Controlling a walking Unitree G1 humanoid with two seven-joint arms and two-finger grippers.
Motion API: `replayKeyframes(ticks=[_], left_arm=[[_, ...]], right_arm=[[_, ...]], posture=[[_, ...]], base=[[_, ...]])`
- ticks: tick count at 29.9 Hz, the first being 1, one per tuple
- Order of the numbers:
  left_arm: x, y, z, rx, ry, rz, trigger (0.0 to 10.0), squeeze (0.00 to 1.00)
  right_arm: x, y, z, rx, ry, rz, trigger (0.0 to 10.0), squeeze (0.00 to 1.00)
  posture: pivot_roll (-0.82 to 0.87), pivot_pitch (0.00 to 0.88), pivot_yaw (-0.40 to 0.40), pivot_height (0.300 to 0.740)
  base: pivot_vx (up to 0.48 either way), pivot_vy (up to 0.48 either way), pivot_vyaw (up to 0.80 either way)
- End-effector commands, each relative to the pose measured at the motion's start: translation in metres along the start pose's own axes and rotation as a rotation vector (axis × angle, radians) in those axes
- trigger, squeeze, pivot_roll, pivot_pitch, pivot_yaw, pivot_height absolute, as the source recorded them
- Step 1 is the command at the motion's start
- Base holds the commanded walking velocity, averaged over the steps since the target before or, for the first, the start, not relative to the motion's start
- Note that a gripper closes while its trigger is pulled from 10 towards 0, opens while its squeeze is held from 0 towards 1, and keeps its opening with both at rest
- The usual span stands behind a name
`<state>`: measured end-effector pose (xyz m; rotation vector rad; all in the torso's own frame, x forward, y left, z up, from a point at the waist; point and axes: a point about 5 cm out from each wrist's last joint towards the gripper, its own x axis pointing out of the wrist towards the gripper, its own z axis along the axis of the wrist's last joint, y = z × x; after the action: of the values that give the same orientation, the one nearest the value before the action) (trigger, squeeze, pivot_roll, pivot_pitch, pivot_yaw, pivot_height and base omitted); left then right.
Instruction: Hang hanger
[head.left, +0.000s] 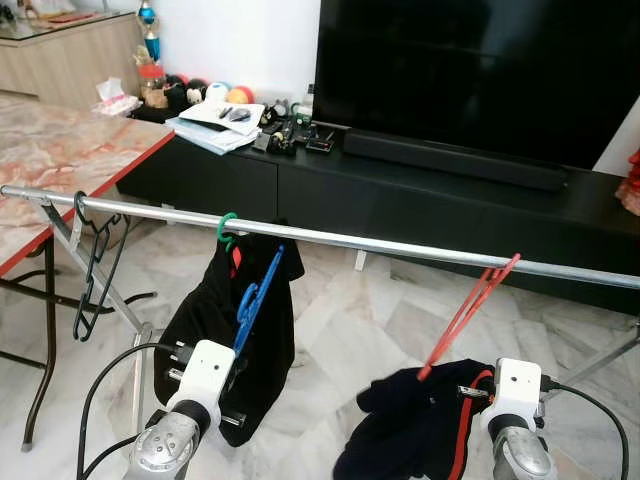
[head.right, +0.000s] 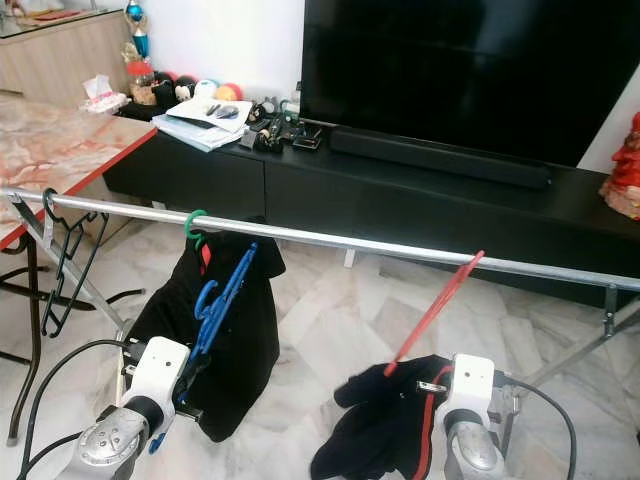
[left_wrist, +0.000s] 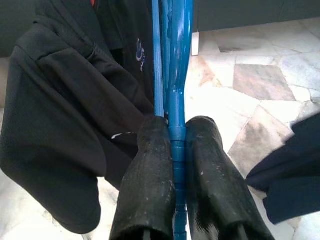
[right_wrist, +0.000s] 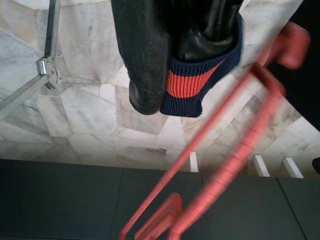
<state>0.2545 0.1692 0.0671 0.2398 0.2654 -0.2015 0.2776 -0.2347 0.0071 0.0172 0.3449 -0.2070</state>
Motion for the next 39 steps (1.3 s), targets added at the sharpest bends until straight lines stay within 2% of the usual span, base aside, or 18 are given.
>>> replayKeyframes(ticks=[1, 36, 39], left_arm=[[0.0, -0.003, 0.004, 0.01, -0.018, -0.01, 10.0, 0.0], [0.001, 0.002, 0.007, 0.004, -0.022, 0.015, 10.0, 0.0], [0.001, 0.002, 0.008, 0.005, -0.022, 0.012, 10.0, 0.0]], right_arm=[[0.006, -0.005, 0.016, 0.005, -0.046, -0.024, 10.0, 0.0], [0.01, 0.006, 0.022, 0.0, -0.041, 0.008, 10.0, 0.0], [0.01, 0.007, 0.022, -0.005, -0.044, 0.014, 10.0, 0.0]], posture=[[0.16, 0.0, -0.05, 0.74], [0.17, 0.0, -0.048, 0.74], [0.17, 0.0, -0.044, 0.74]], base=[[0.0, 0.0, 0.0], [0.0, 0.0, -0.78], [0.0, 0.0, 0.0]])
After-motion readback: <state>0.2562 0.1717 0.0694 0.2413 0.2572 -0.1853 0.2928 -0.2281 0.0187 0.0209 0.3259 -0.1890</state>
